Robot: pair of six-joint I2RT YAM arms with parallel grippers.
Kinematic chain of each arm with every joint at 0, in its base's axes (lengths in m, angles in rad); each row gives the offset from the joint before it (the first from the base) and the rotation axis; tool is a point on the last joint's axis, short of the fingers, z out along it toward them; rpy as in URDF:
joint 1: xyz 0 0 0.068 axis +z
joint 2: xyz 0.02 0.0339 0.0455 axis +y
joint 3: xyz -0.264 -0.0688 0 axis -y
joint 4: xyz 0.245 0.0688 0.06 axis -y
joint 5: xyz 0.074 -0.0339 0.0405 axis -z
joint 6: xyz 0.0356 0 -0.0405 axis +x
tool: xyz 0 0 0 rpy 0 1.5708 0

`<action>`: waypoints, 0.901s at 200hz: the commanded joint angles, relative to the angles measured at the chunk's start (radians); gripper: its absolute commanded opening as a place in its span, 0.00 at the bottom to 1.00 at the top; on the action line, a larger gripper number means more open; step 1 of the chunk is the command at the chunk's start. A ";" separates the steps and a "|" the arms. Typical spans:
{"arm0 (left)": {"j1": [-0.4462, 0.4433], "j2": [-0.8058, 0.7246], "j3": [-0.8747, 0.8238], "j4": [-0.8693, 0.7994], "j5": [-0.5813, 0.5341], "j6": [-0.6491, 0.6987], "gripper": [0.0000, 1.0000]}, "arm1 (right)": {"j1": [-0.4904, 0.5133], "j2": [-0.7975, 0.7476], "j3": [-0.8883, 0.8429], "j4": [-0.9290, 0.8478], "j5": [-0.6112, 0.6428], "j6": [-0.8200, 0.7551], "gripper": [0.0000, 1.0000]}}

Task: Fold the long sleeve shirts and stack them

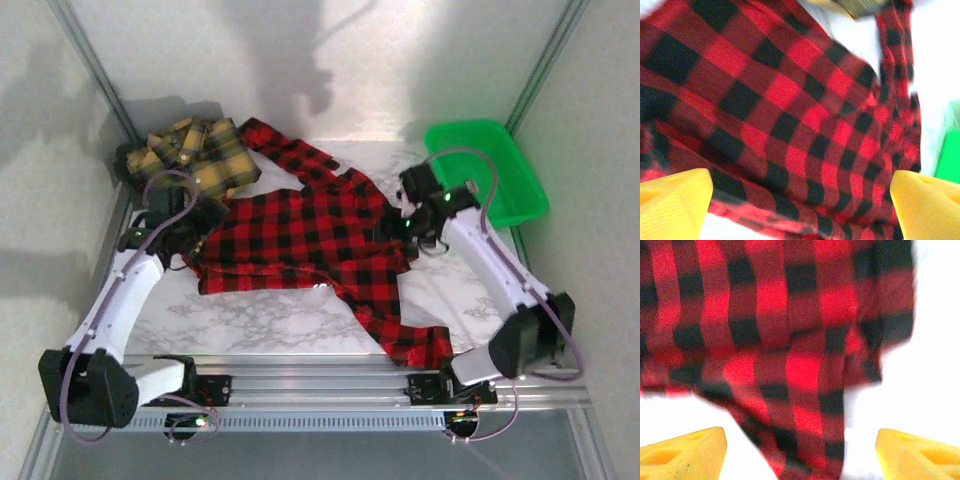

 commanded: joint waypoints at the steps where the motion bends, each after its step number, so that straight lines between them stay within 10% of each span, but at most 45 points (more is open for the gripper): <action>1: -0.124 -0.038 -0.087 -0.025 0.003 0.009 0.91 | 0.171 -0.027 -0.179 -0.160 0.020 0.126 0.78; 36: -0.232 -0.087 -0.216 0.136 0.017 -0.051 0.94 | 0.378 0.052 -0.293 -0.102 0.056 0.262 0.76; 95: -0.288 -0.098 -0.128 0.144 -0.114 0.030 1.00 | 0.455 0.332 -0.327 0.004 0.138 0.341 0.71; 138: -0.274 -0.067 -0.045 0.093 -0.170 0.087 1.00 | 0.455 0.447 -0.233 -0.008 0.269 0.327 0.19; 180: -0.273 -0.023 -0.041 0.177 -0.168 0.133 1.00 | 0.467 0.284 -0.033 -0.199 0.382 0.215 0.10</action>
